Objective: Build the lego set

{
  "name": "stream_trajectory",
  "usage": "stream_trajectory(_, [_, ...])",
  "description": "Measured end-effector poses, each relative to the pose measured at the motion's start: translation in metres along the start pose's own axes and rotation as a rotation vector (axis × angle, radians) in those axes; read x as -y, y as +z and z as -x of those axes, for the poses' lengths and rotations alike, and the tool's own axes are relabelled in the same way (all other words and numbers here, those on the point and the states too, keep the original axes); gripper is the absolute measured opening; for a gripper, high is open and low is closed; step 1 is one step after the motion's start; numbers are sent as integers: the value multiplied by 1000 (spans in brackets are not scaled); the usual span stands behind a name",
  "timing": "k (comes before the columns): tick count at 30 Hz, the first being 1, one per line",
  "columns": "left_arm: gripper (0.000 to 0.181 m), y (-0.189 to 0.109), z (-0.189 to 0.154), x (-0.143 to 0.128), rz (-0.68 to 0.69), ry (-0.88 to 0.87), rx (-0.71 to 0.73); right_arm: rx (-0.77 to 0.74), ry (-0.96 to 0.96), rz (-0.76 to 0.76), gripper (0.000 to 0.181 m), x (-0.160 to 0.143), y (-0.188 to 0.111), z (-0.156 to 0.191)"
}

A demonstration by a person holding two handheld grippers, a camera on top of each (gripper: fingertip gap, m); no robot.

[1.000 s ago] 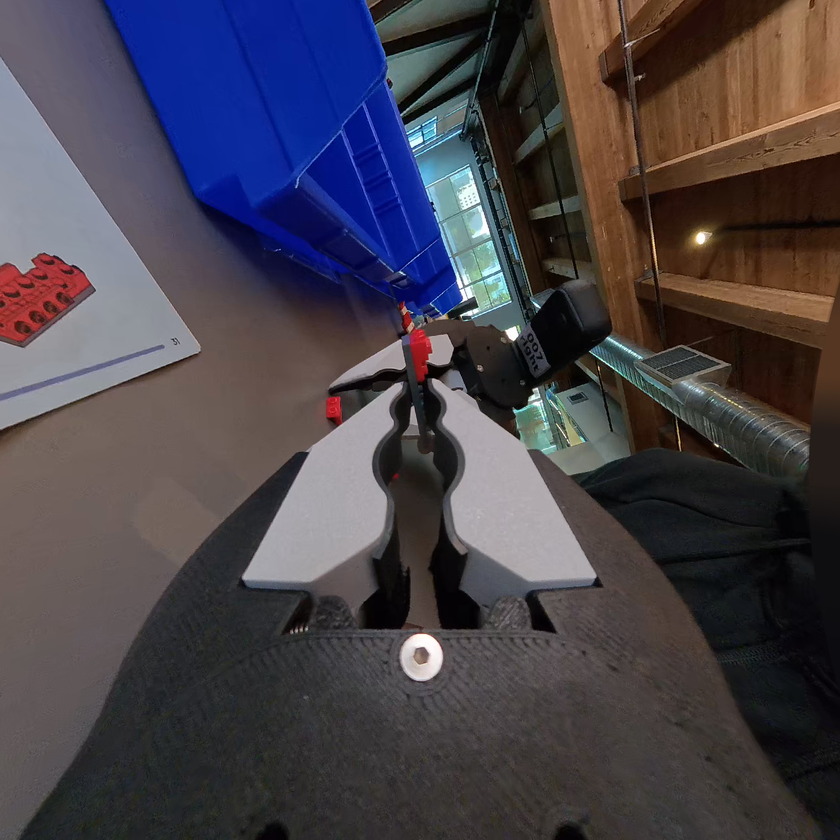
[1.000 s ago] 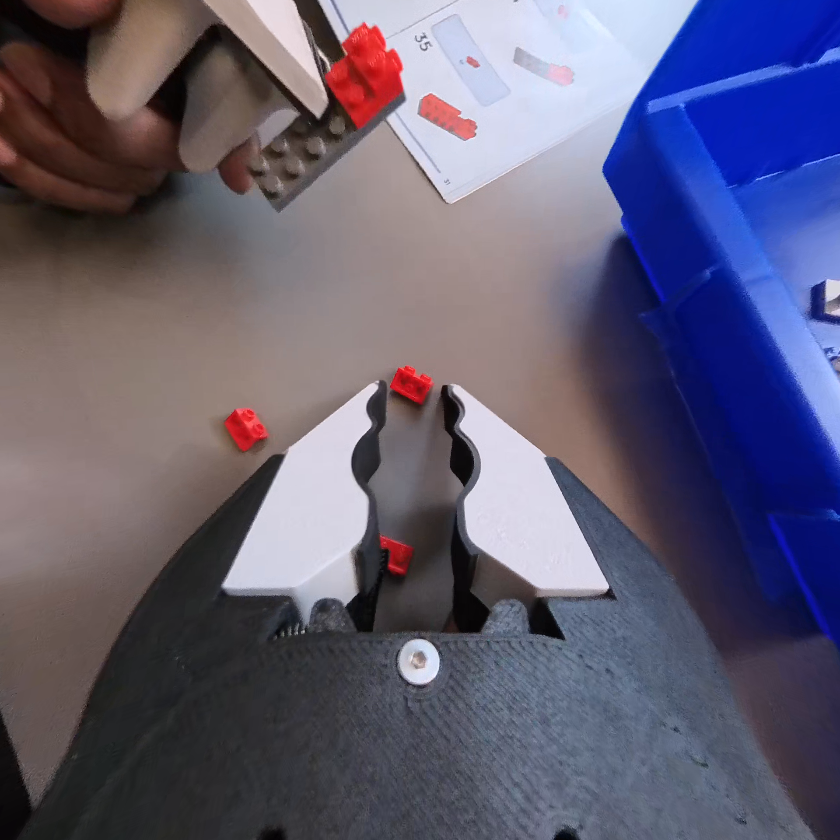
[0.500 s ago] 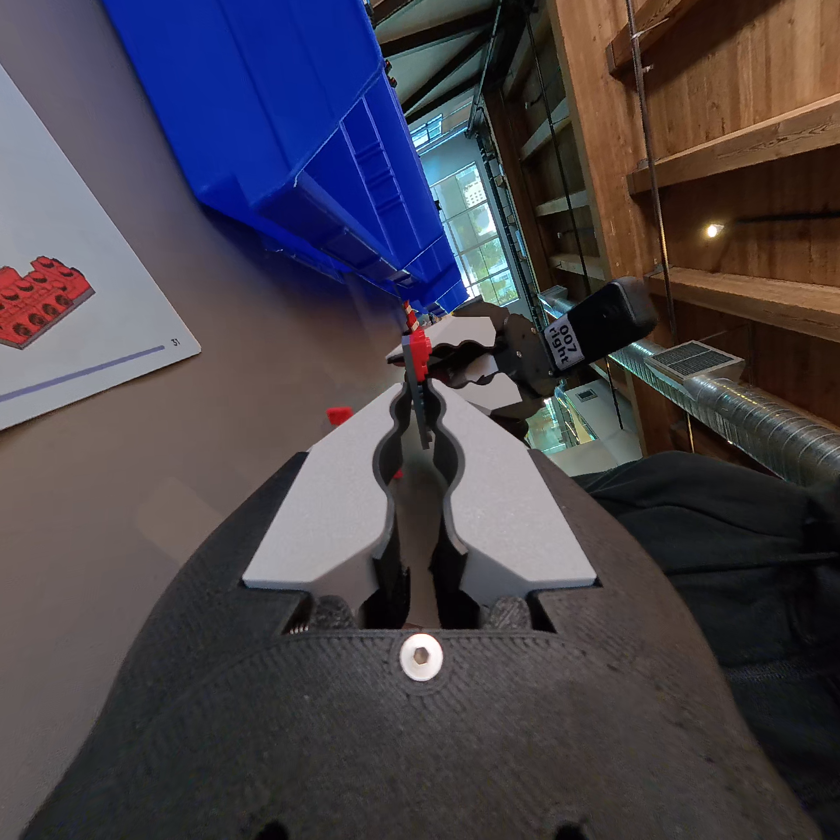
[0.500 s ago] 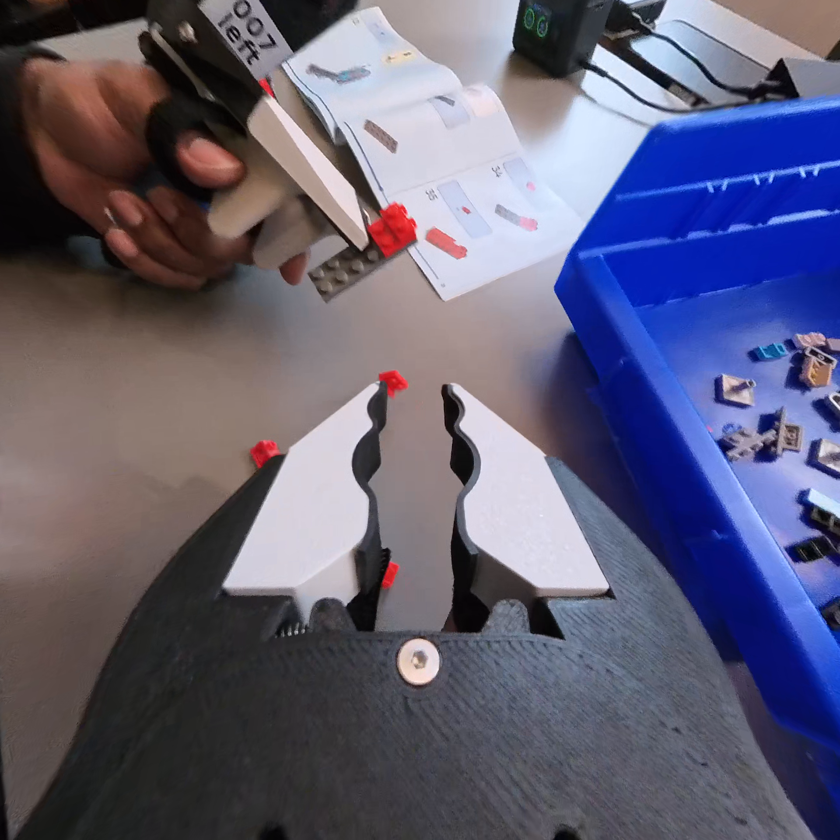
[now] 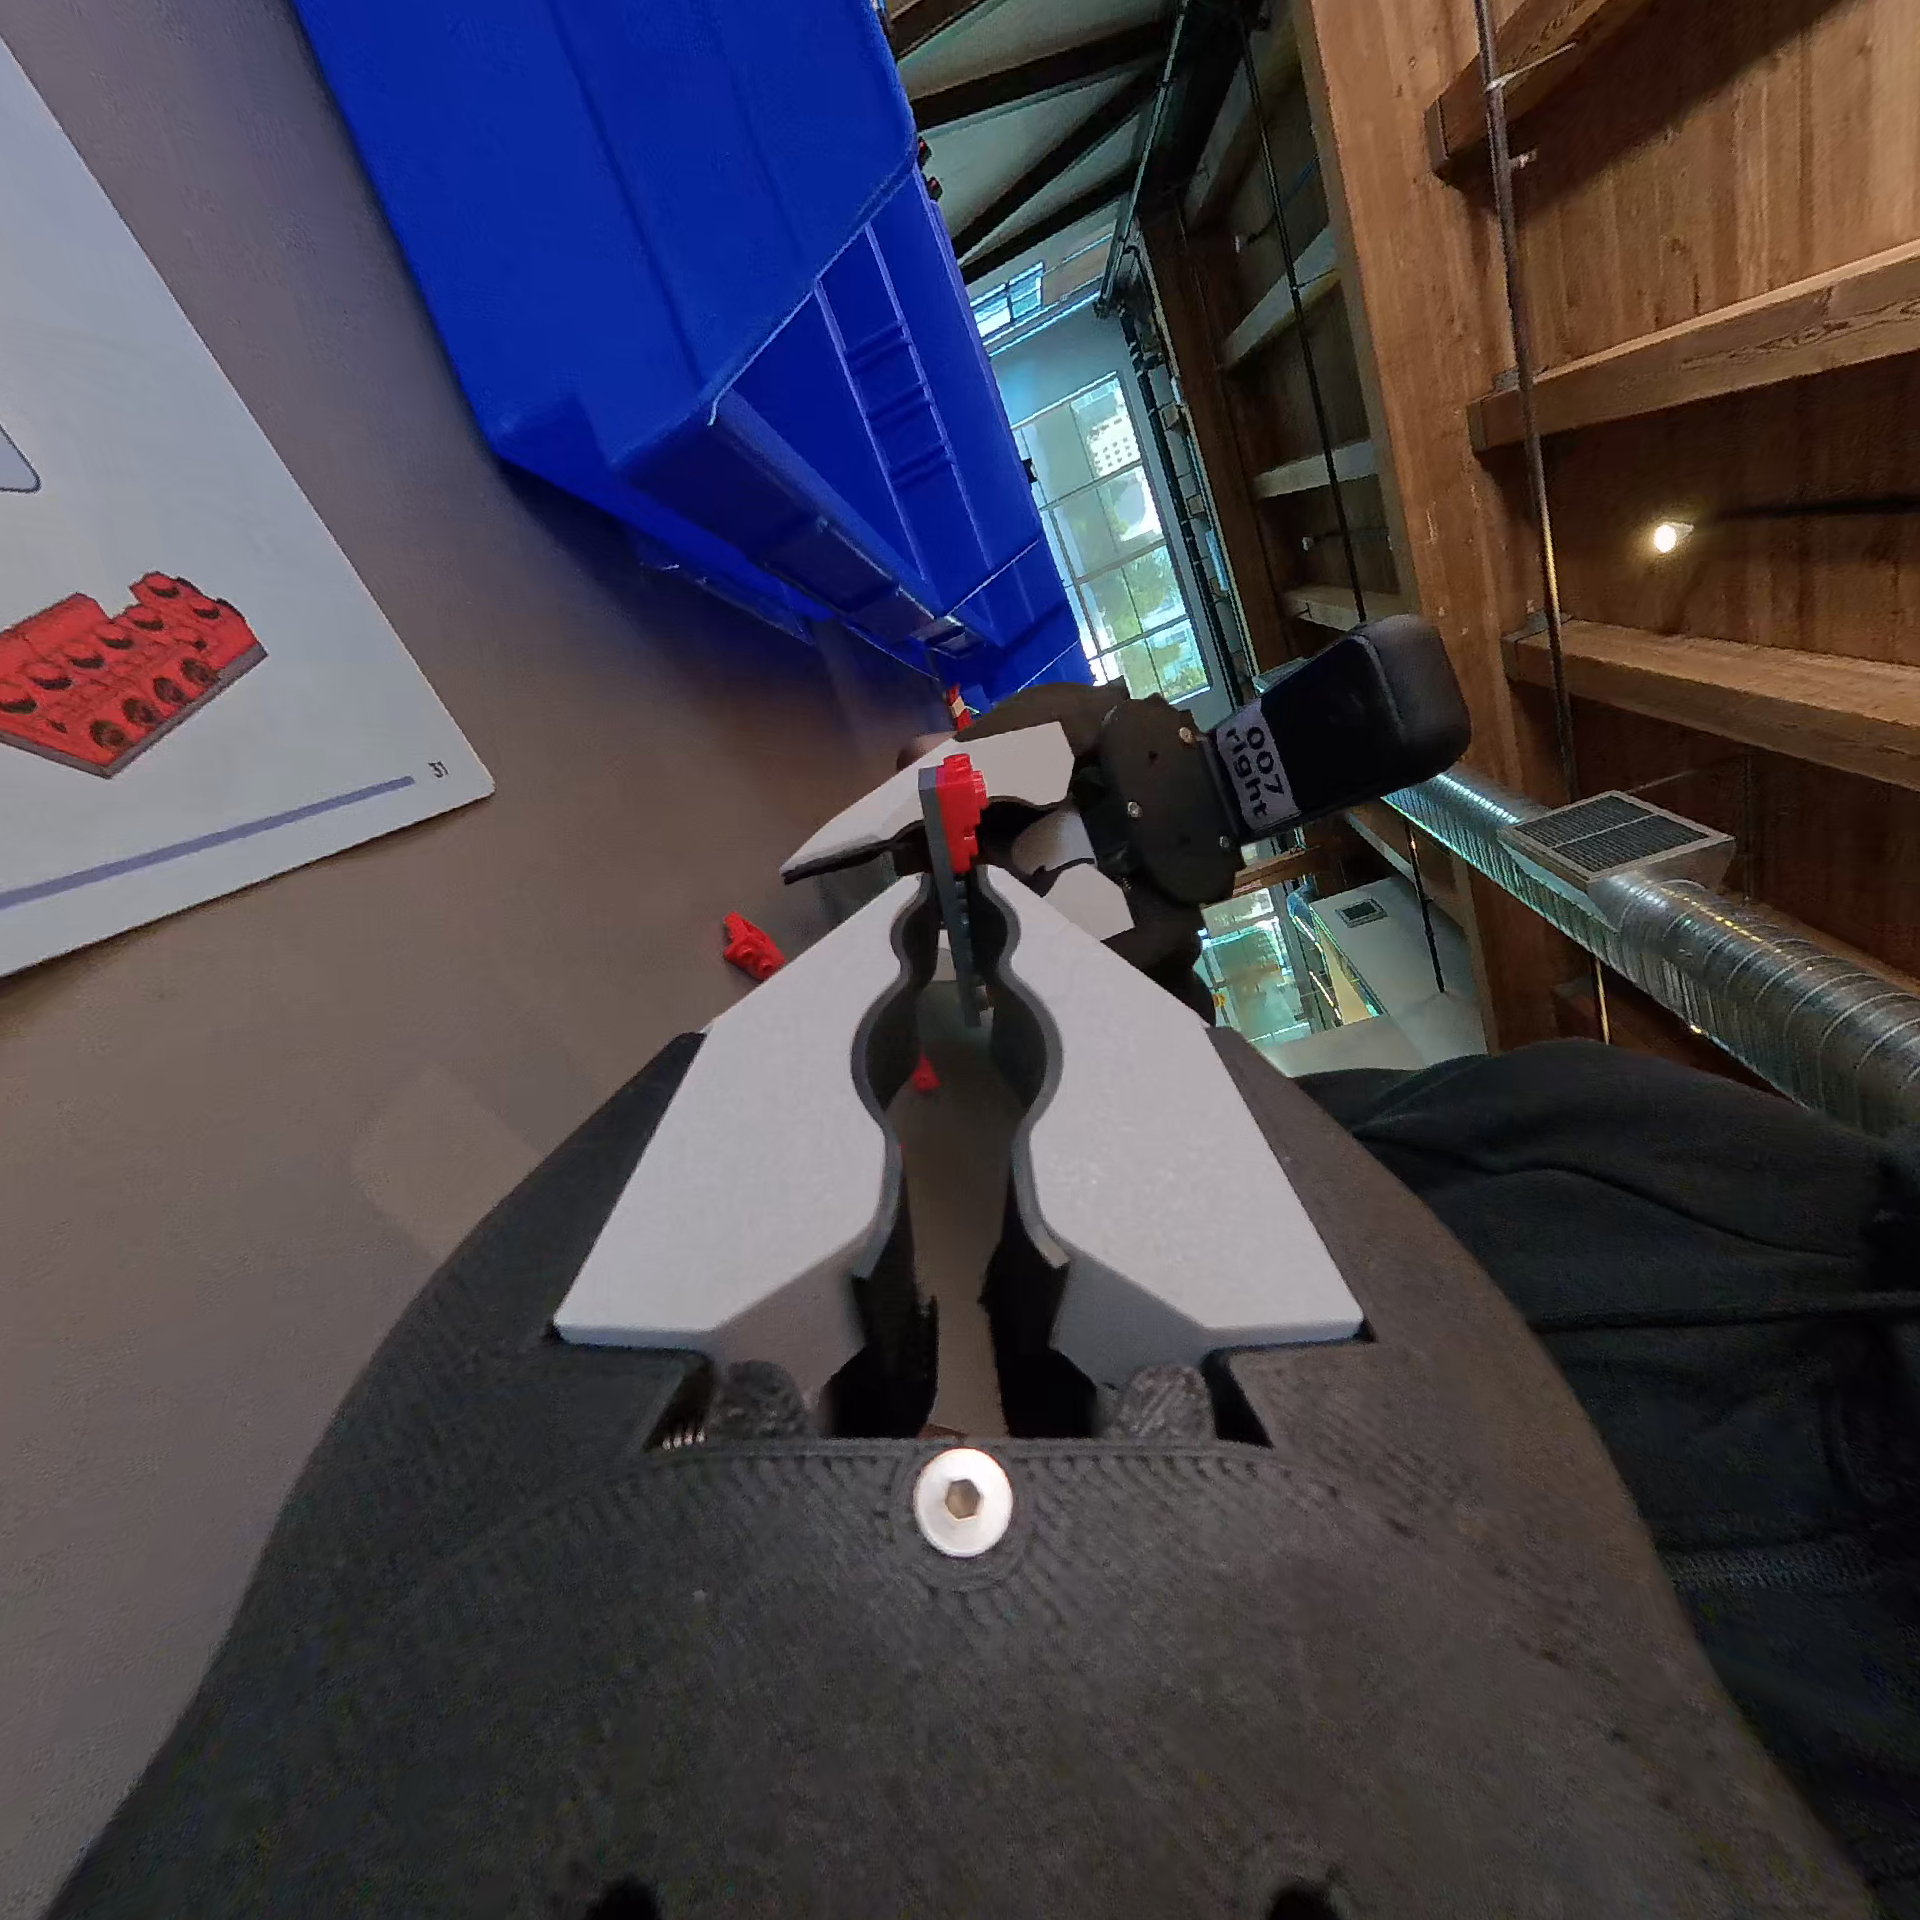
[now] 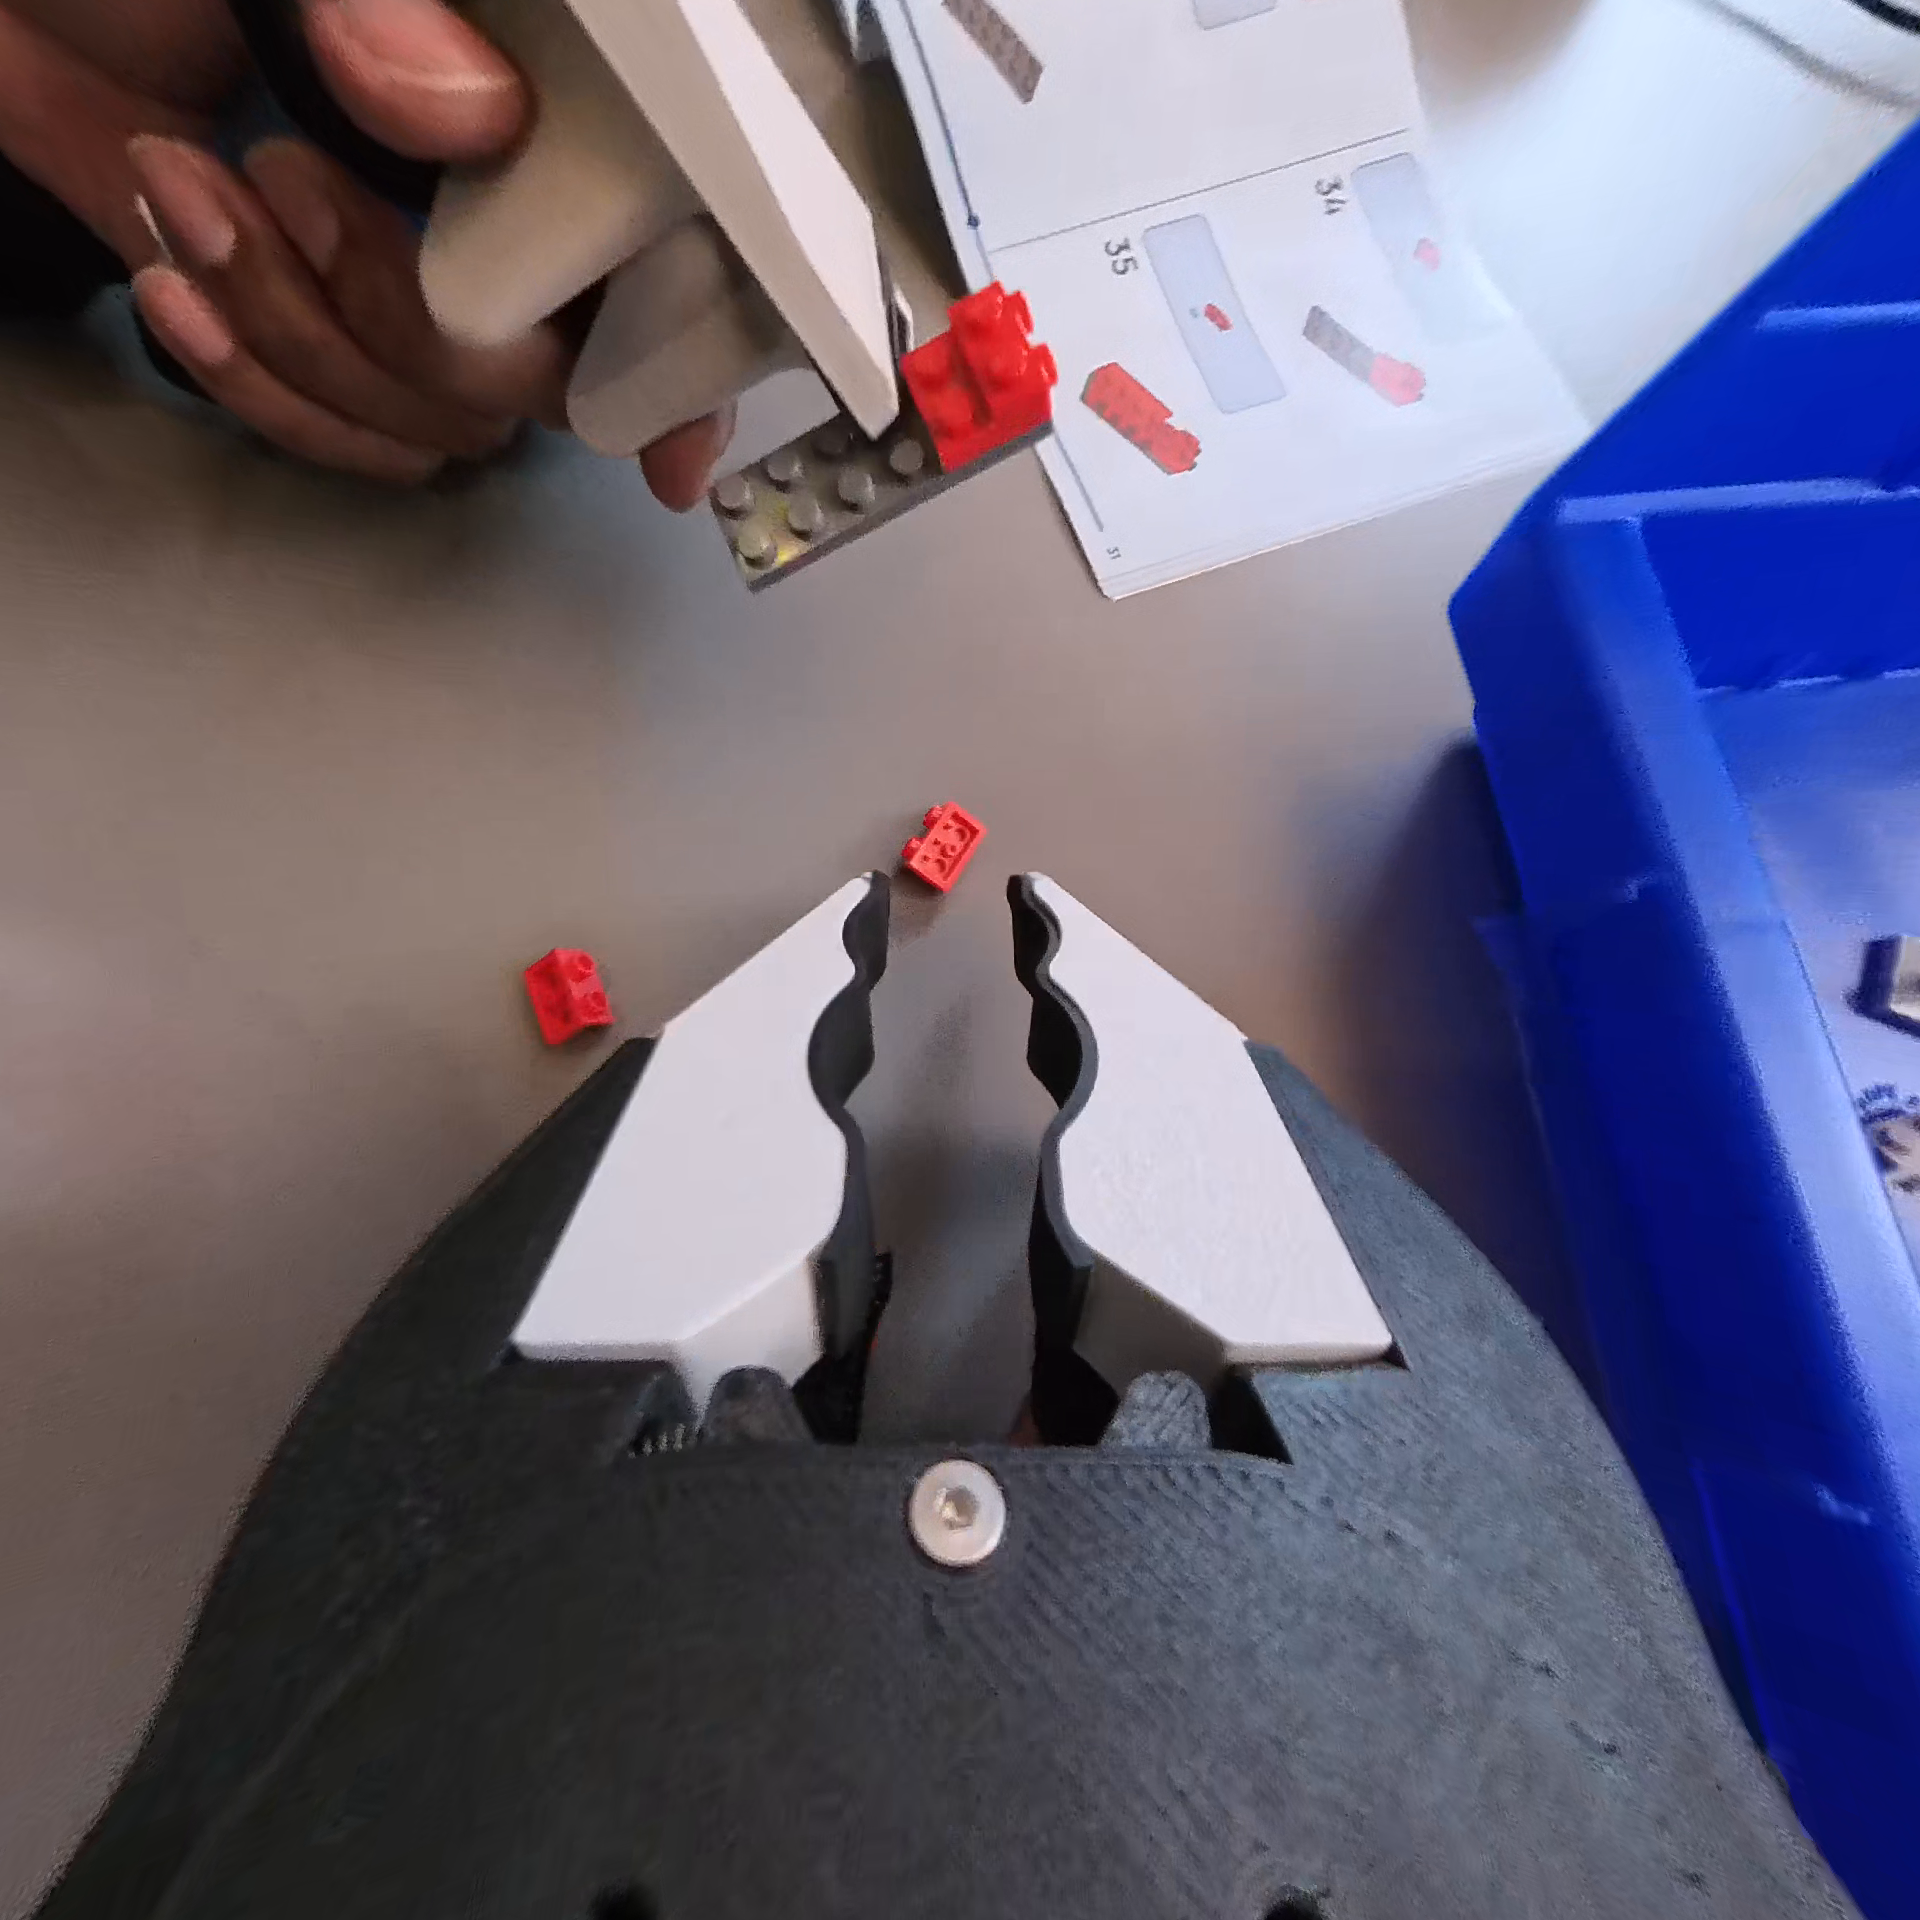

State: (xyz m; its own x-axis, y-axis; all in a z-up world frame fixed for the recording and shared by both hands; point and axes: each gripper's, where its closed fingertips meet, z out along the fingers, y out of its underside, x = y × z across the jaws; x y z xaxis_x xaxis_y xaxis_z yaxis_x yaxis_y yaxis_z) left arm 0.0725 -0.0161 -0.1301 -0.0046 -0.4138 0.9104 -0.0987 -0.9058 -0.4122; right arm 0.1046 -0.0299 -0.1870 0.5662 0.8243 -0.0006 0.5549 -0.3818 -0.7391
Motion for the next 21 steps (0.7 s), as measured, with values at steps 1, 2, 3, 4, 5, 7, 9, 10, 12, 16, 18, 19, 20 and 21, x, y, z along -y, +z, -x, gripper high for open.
stream_trajectory(1, [5, 0, 0, 0, 0, 0, 0, 9, -7, 12, 24, 0, 3, 0])
stream_trajectory(2, [4, 0, 0, 0, 0, -1, 1, 22, -9, 27, 24, 0, 5, 0])
stream_trajectory(3, [4, 0, 0, 0, 1, -1, 0, 34, -14, 43, 24, -1, 8, 1])
stream_trajectory(4, [4, 0, 0, 0, 2, -1, 0, 37, -25, 55, 23, -1, 10, 1])
stream_trajectory(5, [5, 0, 0, 0, 3, -1, 0, 40, -38, 64, 19, -1, 12, 2])
stream_trajectory(7, [5, 0, 0, 0, 2, -2, -1, 58, -48, 62, 15, 1, 14, 5])
stream_trajectory(9, [5, 0, 0, 0, 0, -5, -3, 80, -21, 21, 15, 7, 11, 7])
stream_trajectory(10, [4, -1, 0, 1, -1, -7, -3, 102, 10, -16, 15, 13, 6, 8])
stream_trajectory(12, [5, -1, 0, 1, -2, -8, -6, 155, 88, -106, 15, 26, -5, 9])
stream_trajectory(16, [5, -1, 0, 1, -2, -11, -10, 166, 155, -182, 18, 32, -19, 0])
stream_trajectory(18, [4, -1, 0, 1, -4, -13, -11, 155, 154, -172, 19, 26, -19, -3])
stream_trajectory(19, [4, -1, 0, 1, -5, -14, -11, 153, 150, -164, 19, 23, -18, -4])
stream_trajectory(20, [4, -1, 0, 2, -6, -16, -11, 149, 145, -155, 19, 20, -18, -5])
stream_trajectory(21, [5, -1, 0, 2, -8, -18, -12, 145, 138, -145, 19, 18, -17, -6])
